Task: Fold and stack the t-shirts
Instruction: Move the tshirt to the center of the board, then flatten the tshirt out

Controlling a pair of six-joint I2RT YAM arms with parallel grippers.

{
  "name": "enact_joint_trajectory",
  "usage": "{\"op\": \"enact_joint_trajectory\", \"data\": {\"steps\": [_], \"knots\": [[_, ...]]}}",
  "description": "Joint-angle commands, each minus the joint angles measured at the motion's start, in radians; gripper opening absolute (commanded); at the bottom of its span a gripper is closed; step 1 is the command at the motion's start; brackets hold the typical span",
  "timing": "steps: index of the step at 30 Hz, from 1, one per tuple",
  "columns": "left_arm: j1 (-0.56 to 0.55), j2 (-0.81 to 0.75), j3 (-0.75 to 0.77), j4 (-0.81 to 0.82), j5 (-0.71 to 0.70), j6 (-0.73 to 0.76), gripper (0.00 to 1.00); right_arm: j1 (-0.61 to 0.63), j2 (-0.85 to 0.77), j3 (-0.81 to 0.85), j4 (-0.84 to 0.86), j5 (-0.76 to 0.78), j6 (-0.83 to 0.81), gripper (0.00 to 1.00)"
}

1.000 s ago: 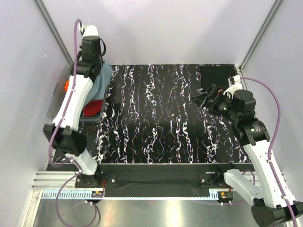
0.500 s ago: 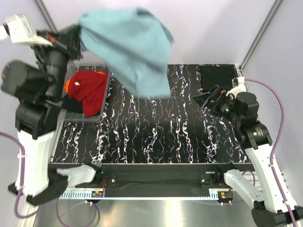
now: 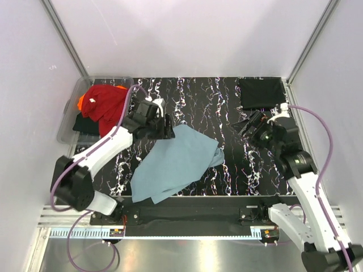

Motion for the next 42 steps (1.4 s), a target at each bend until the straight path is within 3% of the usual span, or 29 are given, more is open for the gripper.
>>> {"op": "enact_joint_trajectory", "data": {"steps": [1, 8, 13, 22, 24, 26, 27, 30, 31, 34, 38, 42], "knots": [[-0.053, -0.188, 0.017, 0.015, -0.036, 0.033, 0.68, 0.005, 0.074, -0.070, 0.012, 0.032, 0.094, 0.93], [-0.169, -0.291, -0.242, 0.004, -0.044, -0.043, 0.72, 0.006, 0.287, -0.208, 0.114, -0.019, 0.223, 0.81], [-0.285, -0.294, -0.342, 0.004, -0.125, -0.095, 0.75, 0.008, 0.349, -0.339, 0.340, -0.071, 0.327, 0.79], [-0.412, -0.050, -0.352, 0.030, -0.243, -0.137, 0.75, 0.054, 0.523, -0.373, 0.512, -0.069, 0.360, 0.76], [-0.414, -0.015, -0.327, 0.033, -0.244, -0.140, 0.66, 0.066, 0.556, -0.370, 0.538, -0.077, 0.363, 0.75], [-0.417, 0.017, -0.301, 0.033, -0.248, -0.141, 0.48, 0.074, 0.588, -0.365, 0.538, -0.077, 0.363, 0.73], [-0.418, 0.021, -0.294, 0.031, -0.249, -0.142, 0.25, 0.074, 0.596, -0.363, 0.538, -0.069, 0.360, 0.64], [-0.415, 0.004, -0.251, 0.028, -0.243, -0.149, 0.03, 0.074, 0.597, -0.357, 0.538, -0.032, 0.338, 0.41], [-0.415, -0.005, -0.229, 0.018, -0.241, -0.143, 0.00, 0.072, 0.590, -0.351, 0.538, -0.022, 0.331, 0.26], [-0.415, -0.018, -0.043, -0.080, -0.295, -0.099, 0.00, 0.051, 0.538, -0.284, 0.474, 0.010, 0.260, 0.04], [-0.409, -0.048, 0.183, -0.292, -0.436, -0.030, 0.00, 0.017, 0.415, -0.054, 0.174, 0.185, 0.101, 0.00], [-0.377, -0.102, 0.344, -0.389, -0.501, 0.009, 0.00, -0.038, 0.289, 0.162, -0.029, 0.345, -0.010, 0.00]]}}
